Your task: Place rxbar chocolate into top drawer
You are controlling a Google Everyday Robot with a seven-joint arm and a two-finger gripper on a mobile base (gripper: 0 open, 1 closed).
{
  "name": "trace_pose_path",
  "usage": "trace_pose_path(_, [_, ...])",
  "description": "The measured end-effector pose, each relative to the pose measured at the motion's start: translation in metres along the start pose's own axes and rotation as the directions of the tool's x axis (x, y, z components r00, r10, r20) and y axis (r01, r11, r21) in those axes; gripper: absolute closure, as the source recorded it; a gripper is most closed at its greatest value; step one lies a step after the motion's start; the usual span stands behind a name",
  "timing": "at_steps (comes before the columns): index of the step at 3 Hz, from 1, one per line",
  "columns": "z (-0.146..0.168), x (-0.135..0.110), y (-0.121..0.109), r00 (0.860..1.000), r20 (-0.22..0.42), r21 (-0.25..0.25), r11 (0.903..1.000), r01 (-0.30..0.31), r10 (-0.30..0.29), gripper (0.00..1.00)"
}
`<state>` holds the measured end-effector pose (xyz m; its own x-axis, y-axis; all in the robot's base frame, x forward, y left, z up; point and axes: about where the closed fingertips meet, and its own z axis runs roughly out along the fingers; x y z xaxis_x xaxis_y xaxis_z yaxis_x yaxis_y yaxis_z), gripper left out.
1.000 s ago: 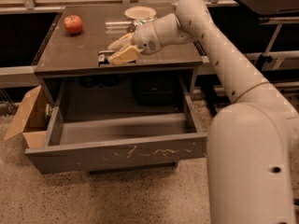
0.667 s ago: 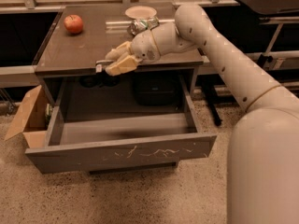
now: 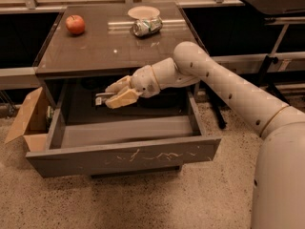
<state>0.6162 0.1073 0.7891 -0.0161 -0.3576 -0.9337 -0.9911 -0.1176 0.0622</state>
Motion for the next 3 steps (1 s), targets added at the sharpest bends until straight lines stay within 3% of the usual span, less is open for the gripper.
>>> trace_pose_path(1, [0.000, 0.000, 0.000, 1.000, 0.000, 0.000, 1.0000, 0.000, 0.000, 1.00])
trace_pose_path(2, [0.016, 0.026, -0.003, 0.997, -0.031, -0.004, 0.9972, -0.074, 0.074, 1.00])
trace_pose_path(3, [0.037, 0.065, -0.007, 0.986, -0.053, 0.007, 0.9873, -0.159, 0.159, 1.00])
